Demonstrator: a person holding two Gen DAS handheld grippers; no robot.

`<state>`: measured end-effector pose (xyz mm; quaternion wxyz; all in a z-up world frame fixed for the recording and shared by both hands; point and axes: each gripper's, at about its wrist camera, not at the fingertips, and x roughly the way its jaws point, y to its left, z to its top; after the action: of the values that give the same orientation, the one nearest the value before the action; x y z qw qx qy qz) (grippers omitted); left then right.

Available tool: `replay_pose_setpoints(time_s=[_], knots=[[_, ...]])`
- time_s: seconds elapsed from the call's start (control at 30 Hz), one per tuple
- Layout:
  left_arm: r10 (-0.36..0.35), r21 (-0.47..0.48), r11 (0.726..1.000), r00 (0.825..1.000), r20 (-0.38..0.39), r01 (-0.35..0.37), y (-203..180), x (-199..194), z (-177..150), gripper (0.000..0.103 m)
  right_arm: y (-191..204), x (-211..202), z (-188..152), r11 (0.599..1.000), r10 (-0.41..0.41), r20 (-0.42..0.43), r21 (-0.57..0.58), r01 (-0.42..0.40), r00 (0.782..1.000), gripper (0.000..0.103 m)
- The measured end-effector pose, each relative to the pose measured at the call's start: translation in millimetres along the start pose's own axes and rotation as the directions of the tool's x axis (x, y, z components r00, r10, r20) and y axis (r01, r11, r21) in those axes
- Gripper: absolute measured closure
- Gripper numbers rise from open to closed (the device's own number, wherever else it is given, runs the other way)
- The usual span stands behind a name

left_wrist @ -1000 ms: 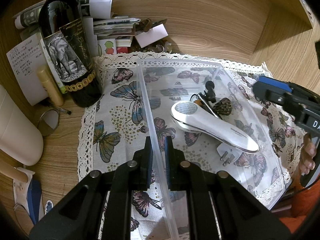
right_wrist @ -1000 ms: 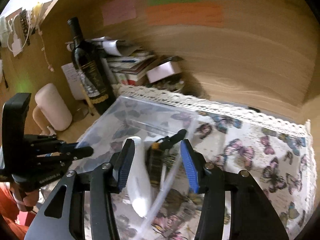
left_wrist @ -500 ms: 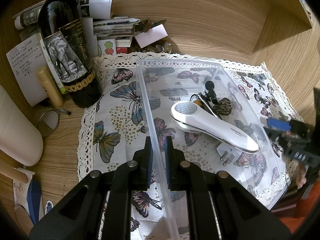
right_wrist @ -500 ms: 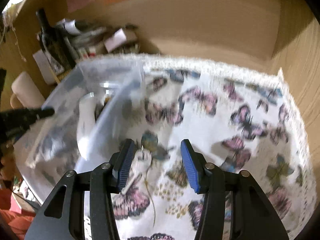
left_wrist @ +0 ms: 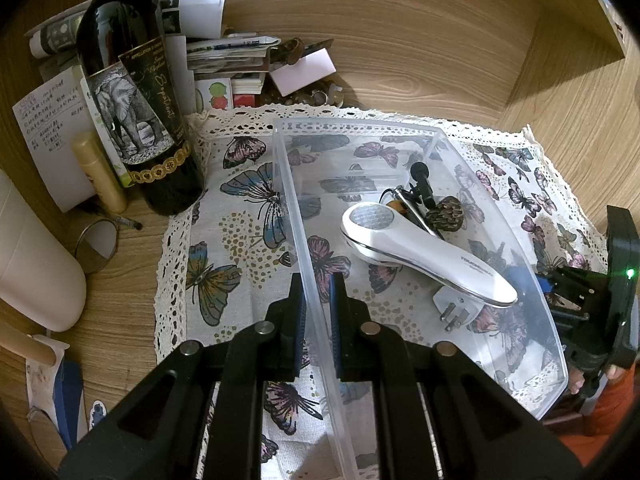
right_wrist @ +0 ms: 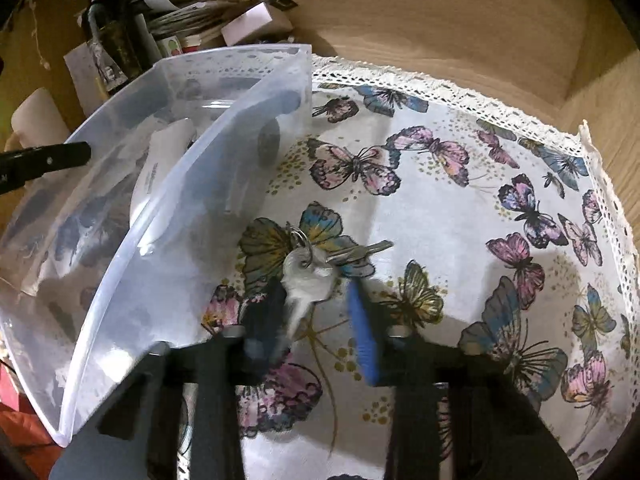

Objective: Organize rigid objects
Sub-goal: 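Grasp the silver keys on the cloth with the right tool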

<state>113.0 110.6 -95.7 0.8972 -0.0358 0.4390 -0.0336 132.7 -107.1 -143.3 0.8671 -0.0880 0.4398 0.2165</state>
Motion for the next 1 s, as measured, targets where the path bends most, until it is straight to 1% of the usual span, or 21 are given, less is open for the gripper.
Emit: replay_pose_setpoints(time_s=[0.13, 0.17, 0.2, 0.23, 0.37, 0.5, 0.63, 0.7, 0.73, 0.8, 0.87, 0.9, 1.0], knots=[[-0.001, -0.001, 1.0, 1.0, 0.0, 0.001, 0, 0, 0, 0.094, -3, -5, 5, 1.0, -0.025, 0.03, 0.015, 0.024, 0.999, 0.083], [-0.001, -0.001, 1.0, 1.0, 0.0, 0.001, 0, 0, 0, 0.094, -3, -8, 7, 1.0, -0.018, 0.044, 0.022, 0.017, 0.999, 0.085], [0.0, 0.0, 1.0, 1.0, 0.0, 0.0, 0, 0, 0, 0.094, -4, -11, 9, 1.0, -0.014, 0.058, 0.025, 0.012, 0.998, 0.091], [0.0, 0.0, 1.0, 1.0, 0.0, 0.0, 0, 0, 0, 0.094, -4, -15, 11, 1.0, -0.014, 0.069, 0.025, 0.012, 0.998, 0.093], [-0.001, -0.002, 1.0, 1.0, 0.0, 0.001, 0, 0, 0, 0.094, -4, -29, 18, 1.0, -0.023, 0.116, 0.023, 0.021, 0.993, 0.093], [-0.001, -0.001, 1.0, 1.0, 0.001, 0.001, 0, 0, 0, 0.094, -7, -29, 19, 0.999, -0.018, 0.1, 0.032, 0.014, 0.995, 0.093], [0.0, 0.0, 1.0, 1.0, 0.001, 0.0, 1, 0, -1, 0.094, -11, -30, 17, 0.999, -0.037, 0.098, 0.037, 0.034, 0.994, 0.093], [0.0, 0.0, 1.0, 1.0, 0.001, 0.0, 1, 0, -1, 0.094, -14, -33, 15, 0.999, -0.032, 0.094, 0.041, 0.029, 0.995, 0.093], [0.0, 0.0, 1.0, 1.0, 0.001, 0.0, 1, 0, -1, 0.094, -15, -33, 15, 0.999, -0.029, 0.089, 0.045, 0.025, 0.996, 0.092], [0.0, 0.0, 1.0, 1.0, 0.001, 0.0, 1, 0, -1, 0.094, -16, -35, 14, 0.999, -0.031, 0.084, 0.045, 0.027, 0.996, 0.084], [0.001, 0.0, 1.0, 1.0, 0.001, -0.001, 1, 0, -1, 0.094, -17, -36, 13, 0.998, -0.041, 0.096, 0.048, 0.037, 0.995, 0.065], [0.0, 0.0, 1.0, 1.0, 0.001, 0.0, 1, 0, -1, 0.094, -17, -36, 13, 0.999, -0.037, 0.098, 0.043, 0.033, 0.995, 0.061], [0.001, 0.001, 1.0, 1.0, 0.001, -0.001, 1, 0, -1, 0.094, -12, -28, 12, 1.0, -0.021, 0.075, 0.016, 0.02, 0.997, 0.061]])
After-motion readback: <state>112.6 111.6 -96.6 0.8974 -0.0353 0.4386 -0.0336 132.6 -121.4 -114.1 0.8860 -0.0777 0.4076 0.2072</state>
